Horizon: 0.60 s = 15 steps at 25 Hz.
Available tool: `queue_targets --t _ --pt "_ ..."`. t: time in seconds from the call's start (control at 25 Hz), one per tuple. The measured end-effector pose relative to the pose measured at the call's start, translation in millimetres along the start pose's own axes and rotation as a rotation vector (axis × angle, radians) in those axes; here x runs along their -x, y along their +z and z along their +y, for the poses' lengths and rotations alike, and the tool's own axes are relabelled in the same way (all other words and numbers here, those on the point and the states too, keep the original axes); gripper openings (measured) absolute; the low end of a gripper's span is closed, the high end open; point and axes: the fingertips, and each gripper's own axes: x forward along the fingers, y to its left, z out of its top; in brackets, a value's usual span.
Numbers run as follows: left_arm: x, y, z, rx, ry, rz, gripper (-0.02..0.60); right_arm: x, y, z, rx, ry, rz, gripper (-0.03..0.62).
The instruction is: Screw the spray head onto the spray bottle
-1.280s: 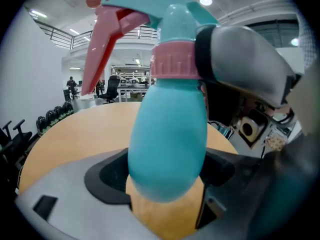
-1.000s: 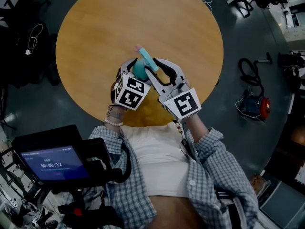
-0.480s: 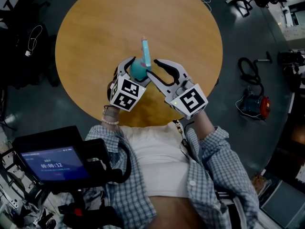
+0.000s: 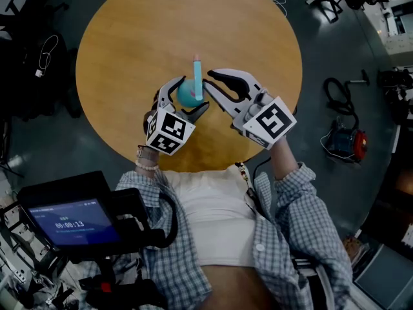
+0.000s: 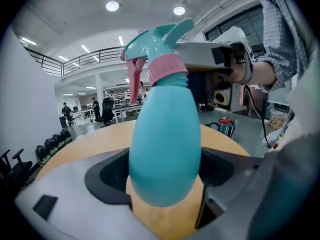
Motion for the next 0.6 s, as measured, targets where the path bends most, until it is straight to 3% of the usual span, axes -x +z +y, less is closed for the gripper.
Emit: queue_targets --t 0.24,0.4,0.48,0.6 --pt "0 1 9 0.017 0.025 0.001 0.413 3 -12 24 0.021 0.109 0.078 0.052" --pt "0 -2 6 -0.042 0.018 0.020 0.413 11 1 9 -0.099 0.117 -0.008 0.052" --pt "0 -4 4 -0.051 0.017 0.026 0.413 12 13 1 -0.110 0.092 -0.027 0.054" --pt "0 -5 3 -0.045 0.022 0.028 0.413 7 28 5 -0.116 0.121 -0.051 0.077"
